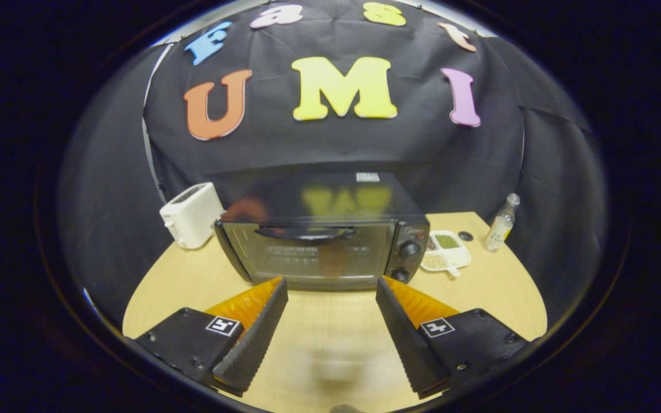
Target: Open the toaster oven, put the food inside, and close the toaster oven door.
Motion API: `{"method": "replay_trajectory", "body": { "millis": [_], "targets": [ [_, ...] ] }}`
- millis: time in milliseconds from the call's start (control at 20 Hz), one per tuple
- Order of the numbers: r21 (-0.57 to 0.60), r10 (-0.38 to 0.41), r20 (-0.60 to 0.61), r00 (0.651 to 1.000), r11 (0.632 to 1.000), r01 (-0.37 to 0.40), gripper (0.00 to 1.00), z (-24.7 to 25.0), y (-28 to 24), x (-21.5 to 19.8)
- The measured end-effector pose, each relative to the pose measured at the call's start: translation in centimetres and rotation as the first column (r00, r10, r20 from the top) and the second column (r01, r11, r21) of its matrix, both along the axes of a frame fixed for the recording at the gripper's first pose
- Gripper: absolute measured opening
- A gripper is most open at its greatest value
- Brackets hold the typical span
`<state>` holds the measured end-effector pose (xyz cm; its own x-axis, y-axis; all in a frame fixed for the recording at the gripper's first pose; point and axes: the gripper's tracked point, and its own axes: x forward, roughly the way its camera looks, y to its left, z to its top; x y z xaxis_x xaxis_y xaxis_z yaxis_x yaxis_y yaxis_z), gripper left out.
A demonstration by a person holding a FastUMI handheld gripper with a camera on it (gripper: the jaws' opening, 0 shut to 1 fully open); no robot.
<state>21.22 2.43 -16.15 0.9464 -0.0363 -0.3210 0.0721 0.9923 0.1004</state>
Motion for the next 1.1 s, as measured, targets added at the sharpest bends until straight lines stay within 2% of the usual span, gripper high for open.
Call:
{"method": "replay_trajectory", "body": {
  "millis": [150, 300, 550, 650, 900, 1100],
  "targets": [
    [-0.036, -0.040, 0.131, 0.991, 0.998, 0.045, 0.99, 7.5, -3.2, -5.4],
    [-0.036, -0.100, 0.240, 0.966, 0.993, 0.112, 0.99, 13.9, -7.6, -11.0],
    [-0.056, -0.172, 0.409, 0.896, 0.975, 0.213, 0.99, 21.9, -14.5, -18.2],
    [-0.046, -0.174, 0.438, 0.882, 0.975, 0.216, 0.99, 23.2, -15.9, -19.8],
    [-0.084, -0.144, 0.450, 0.881, 0.976, 0.202, 0.99, 23.7, -19.1, -21.5],
    [-0.081, -0.071, 0.431, 0.900, 0.990, 0.116, 0.99, 22.8, -18.3, -21.2]
  ]
}}
